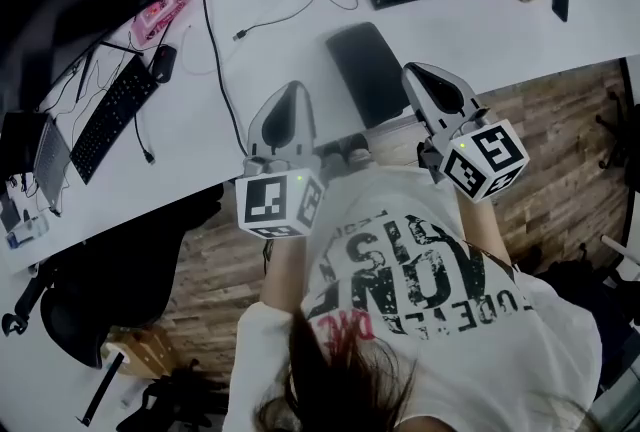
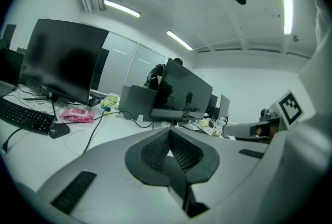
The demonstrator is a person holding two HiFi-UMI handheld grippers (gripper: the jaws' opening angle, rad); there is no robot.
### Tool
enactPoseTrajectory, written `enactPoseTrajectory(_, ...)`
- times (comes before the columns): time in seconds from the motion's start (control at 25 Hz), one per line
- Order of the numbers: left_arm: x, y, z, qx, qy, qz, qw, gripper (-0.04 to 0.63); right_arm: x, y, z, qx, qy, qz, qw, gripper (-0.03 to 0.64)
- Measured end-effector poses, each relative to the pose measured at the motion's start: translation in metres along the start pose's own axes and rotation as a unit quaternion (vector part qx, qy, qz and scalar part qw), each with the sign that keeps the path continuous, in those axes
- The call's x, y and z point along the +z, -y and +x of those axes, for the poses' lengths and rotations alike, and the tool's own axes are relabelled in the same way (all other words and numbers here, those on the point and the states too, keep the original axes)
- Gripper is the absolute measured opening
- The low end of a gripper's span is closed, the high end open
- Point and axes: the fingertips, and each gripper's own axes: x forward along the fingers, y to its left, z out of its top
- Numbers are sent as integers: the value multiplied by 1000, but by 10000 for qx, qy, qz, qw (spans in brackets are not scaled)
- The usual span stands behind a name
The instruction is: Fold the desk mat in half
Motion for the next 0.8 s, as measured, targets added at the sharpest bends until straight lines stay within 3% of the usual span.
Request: enactPoseTrajectory(0.8, -15, -7, -41, 511, 12, -60, 9987, 2, -1, -16, -5, 451, 17, -122, 9989, 2)
